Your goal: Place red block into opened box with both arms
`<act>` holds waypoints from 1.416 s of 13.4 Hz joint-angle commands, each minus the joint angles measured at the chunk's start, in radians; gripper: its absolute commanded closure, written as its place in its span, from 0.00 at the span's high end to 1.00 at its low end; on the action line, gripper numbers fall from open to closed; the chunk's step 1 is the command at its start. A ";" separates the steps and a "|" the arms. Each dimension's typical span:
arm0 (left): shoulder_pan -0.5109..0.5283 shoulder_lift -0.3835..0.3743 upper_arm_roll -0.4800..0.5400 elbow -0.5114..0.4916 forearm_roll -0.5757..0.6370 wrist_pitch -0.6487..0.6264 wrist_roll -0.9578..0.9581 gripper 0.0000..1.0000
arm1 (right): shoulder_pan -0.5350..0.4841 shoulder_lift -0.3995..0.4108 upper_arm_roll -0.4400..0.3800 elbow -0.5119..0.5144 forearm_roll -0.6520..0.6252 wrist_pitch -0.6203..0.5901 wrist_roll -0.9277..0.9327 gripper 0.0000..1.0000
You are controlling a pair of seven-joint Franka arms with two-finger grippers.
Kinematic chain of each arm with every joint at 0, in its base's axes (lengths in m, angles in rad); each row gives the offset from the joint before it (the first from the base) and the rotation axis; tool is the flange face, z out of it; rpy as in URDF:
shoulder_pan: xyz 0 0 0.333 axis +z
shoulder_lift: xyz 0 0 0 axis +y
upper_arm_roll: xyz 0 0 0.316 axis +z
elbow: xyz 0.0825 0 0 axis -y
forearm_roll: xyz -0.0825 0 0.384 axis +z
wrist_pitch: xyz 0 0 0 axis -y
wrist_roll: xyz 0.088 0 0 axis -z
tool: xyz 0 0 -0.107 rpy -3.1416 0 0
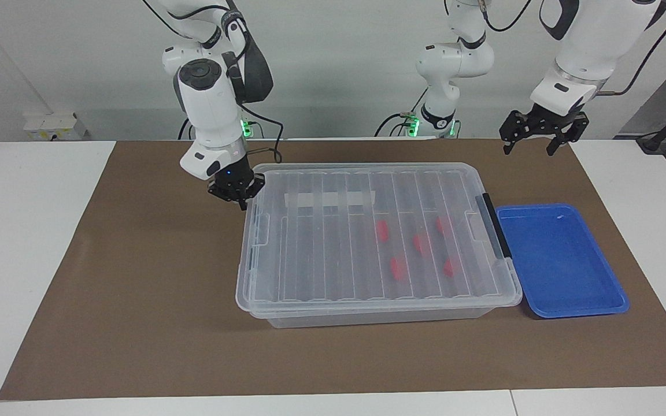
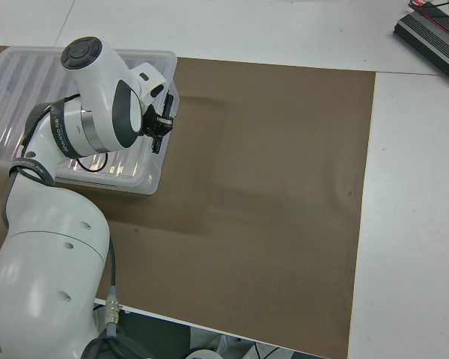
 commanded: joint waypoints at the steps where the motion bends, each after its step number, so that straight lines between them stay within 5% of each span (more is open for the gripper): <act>1: -0.010 0.021 0.016 0.051 -0.010 -0.028 -0.004 1.00 | 0.003 -0.024 0.006 -0.019 0.022 0.008 0.008 0.00; 11: 0.005 -0.009 0.011 0.031 -0.007 -0.025 -0.001 1.00 | -0.133 -0.122 -0.004 -0.005 0.022 -0.121 0.014 0.00; 12: 0.008 -0.009 0.011 0.033 -0.007 -0.027 -0.001 1.00 | -0.149 -0.134 -0.007 0.007 0.022 -0.148 0.013 0.25; 13: 0.010 -0.009 0.011 0.031 -0.007 -0.027 -0.001 1.00 | -0.172 -0.145 -0.009 0.022 0.021 -0.185 0.013 0.91; 14: 0.008 -0.009 0.011 0.031 -0.007 -0.027 -0.001 1.00 | -0.196 -0.156 -0.007 0.045 0.016 -0.223 0.010 1.00; 19: 0.010 -0.009 0.011 0.031 -0.007 -0.027 -0.001 1.00 | -0.230 -0.106 -0.009 0.230 -0.021 -0.375 0.010 1.00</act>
